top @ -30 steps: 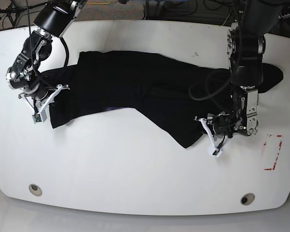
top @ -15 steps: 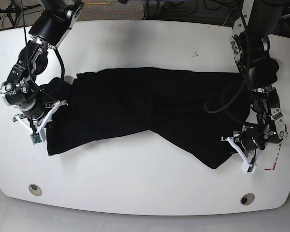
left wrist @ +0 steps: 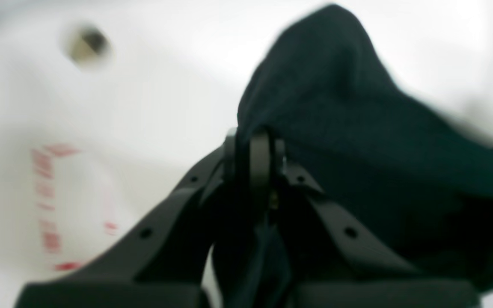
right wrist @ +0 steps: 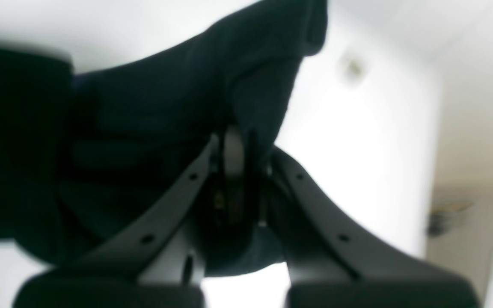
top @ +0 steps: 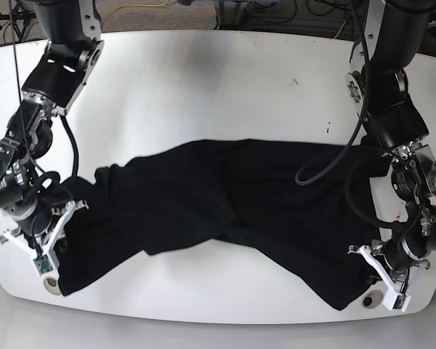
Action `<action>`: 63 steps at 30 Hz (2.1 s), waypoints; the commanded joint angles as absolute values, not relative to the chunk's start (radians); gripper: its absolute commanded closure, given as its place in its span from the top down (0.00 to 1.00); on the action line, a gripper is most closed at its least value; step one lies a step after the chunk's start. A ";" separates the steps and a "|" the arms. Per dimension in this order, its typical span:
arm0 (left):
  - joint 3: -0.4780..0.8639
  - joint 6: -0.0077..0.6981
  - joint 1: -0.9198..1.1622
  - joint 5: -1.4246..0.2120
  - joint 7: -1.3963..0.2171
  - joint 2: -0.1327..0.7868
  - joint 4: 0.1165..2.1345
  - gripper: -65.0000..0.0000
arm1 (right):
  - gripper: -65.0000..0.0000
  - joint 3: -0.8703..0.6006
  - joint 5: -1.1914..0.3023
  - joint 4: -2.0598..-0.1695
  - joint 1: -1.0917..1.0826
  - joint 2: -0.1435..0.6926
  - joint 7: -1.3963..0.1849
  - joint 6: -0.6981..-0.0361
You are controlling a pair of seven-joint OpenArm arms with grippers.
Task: Fold the T-shirt properly
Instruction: 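Lift the shirt with both grippers and swing it toward the table edge, then swing the shirt back and lay it flat, graphic side up, with both grippers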
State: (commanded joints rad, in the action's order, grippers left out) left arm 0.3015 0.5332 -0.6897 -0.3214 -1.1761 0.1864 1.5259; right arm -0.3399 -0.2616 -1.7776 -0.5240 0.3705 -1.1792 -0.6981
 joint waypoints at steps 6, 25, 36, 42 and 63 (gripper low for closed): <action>0.367 0.529 -0.693 -0.321 -1.198 0.182 1.724 0.01 | 0.00 -0.297 -0.262 -1.738 -0.682 0.427 -1.181 -0.698; 0.412 0.526 -1.214 -0.315 -1.287 0.289 1.664 0.01 | 0.00 -0.153 -0.262 -1.639 -1.102 0.530 -1.181 -0.698; 0.414 0.509 -1.256 -0.315 -1.231 0.289 1.558 0.01 | 0.00 -0.148 -0.262 -1.527 -1.178 0.526 -1.181 -0.698; 0.415 0.492 -1.254 -0.321 -1.231 0.288 1.560 0.01 | 0.00 -0.151 -0.263 -1.527 -1.168 0.526 -1.179 -0.698; 0.412 0.492 -1.251 -0.321 -1.228 0.288 1.558 0.01 | 0.00 -0.150 -0.262 -1.498 -1.171 0.522 -1.175 -0.698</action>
